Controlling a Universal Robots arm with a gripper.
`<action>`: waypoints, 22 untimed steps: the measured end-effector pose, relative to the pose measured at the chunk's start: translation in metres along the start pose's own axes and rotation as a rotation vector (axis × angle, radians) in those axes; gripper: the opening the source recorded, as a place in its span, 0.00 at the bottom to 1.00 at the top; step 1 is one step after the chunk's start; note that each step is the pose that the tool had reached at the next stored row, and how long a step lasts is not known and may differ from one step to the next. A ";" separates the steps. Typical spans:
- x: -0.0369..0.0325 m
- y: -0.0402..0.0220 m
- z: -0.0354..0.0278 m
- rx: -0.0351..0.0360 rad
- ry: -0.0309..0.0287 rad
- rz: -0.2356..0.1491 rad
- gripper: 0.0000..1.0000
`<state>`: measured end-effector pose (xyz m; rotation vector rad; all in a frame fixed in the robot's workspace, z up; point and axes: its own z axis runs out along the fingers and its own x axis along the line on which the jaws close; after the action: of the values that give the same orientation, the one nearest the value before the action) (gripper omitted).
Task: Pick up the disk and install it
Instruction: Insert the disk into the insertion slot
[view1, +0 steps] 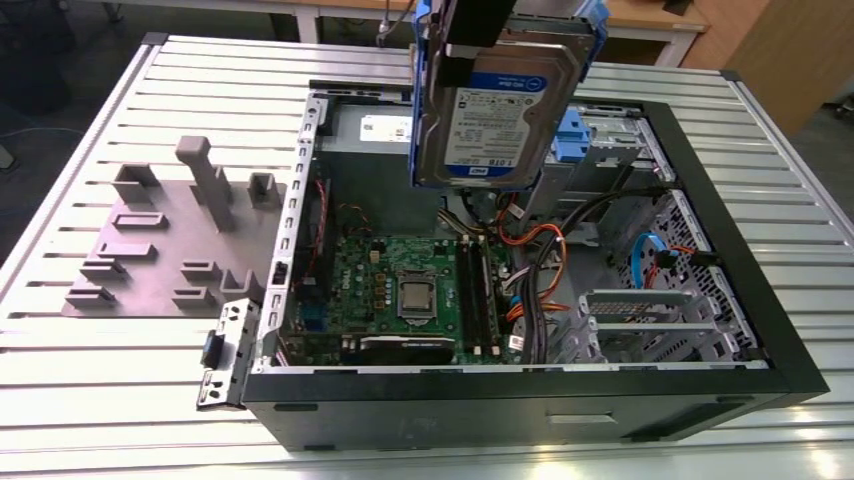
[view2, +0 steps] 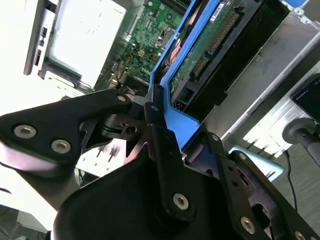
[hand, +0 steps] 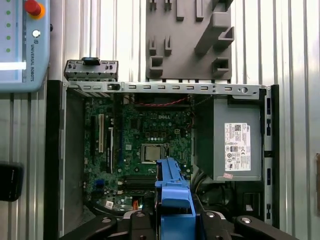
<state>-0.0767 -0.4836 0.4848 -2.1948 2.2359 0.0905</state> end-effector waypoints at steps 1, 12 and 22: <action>0.0026 -0.0001 -0.0001 0.0000 0.0002 0.000 0.36; 0.0239 -0.0024 -0.0007 0.0000 0.0019 -0.001 0.36; 0.0313 -0.0237 -0.0005 0.0000 0.0020 -0.001 0.36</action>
<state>-0.0536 -0.5153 0.4829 -2.1975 2.2354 0.0884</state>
